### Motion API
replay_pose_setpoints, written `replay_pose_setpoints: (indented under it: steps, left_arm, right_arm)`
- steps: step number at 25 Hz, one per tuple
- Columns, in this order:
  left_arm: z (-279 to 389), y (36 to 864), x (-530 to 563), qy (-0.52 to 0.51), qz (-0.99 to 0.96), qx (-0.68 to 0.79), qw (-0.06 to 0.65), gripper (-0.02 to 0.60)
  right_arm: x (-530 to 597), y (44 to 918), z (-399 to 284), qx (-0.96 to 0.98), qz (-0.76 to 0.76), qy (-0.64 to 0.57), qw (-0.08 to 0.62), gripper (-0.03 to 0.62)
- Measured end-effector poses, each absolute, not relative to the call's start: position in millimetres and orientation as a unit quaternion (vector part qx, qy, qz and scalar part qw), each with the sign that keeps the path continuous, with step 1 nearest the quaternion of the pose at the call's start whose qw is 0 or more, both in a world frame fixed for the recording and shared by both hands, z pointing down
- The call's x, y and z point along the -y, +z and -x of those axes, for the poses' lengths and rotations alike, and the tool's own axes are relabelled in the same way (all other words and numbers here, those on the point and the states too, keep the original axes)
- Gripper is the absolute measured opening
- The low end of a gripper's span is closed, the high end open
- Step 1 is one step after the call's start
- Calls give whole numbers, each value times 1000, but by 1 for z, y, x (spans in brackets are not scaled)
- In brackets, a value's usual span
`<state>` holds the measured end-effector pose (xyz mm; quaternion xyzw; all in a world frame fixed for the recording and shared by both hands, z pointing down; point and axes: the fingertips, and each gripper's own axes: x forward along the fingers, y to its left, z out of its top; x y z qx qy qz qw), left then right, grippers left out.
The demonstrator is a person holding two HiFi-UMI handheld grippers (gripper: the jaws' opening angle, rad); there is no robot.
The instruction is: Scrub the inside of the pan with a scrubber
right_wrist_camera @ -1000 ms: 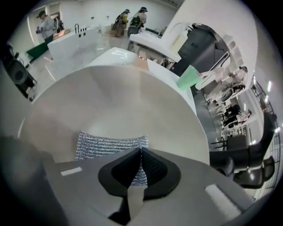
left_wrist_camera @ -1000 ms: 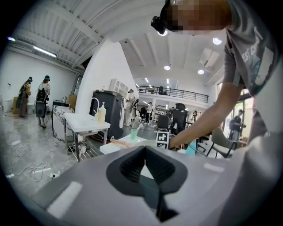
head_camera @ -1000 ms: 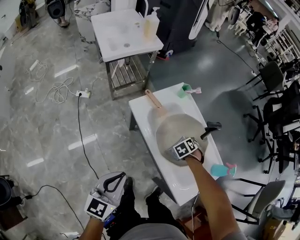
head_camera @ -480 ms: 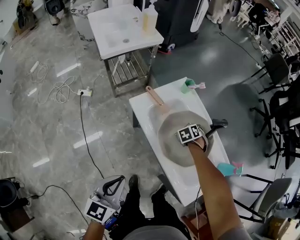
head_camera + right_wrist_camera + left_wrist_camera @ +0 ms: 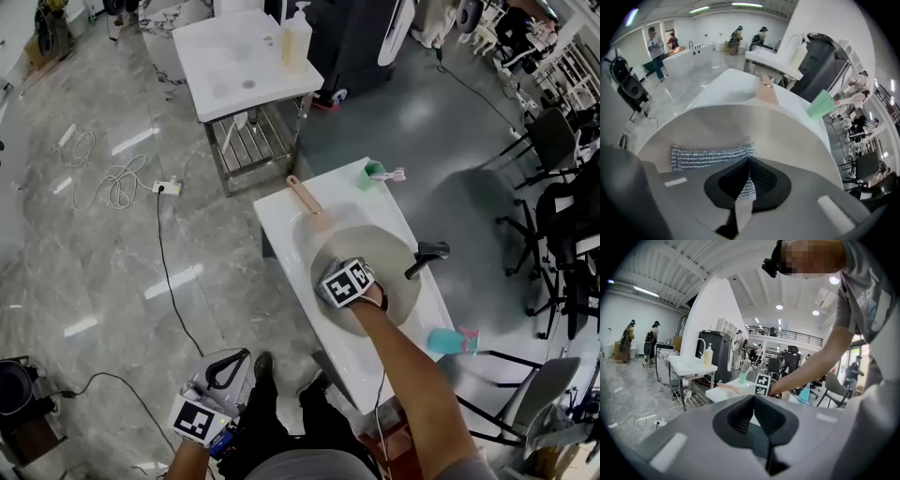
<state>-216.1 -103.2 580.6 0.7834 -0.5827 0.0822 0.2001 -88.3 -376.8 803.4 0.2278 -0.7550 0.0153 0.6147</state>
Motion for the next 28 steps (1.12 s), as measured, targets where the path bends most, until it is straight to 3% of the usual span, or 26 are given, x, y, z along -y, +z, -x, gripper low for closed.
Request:
replay_pose_setpoints:
  steps: [6, 13, 23, 28]
  left_arm:
    - [205, 568, 112, 72, -791, 576, 190, 2]
    - [200, 570, 110, 78, -794, 572, 192, 2]
    - [209, 590, 91, 95, -785, 575, 212, 2]
    - [218, 602, 80, 103, -780, 580, 213, 2]
  right_arm:
    - [339, 809, 48, 716, -143, -70, 680, 11]
    - [382, 805, -9, 634, -172, -179, 733, 11]
    - [443, 810, 8, 679, -325, -48, 657, 12]
    - [451, 809, 42, 703, -311, -33, 639, 12]
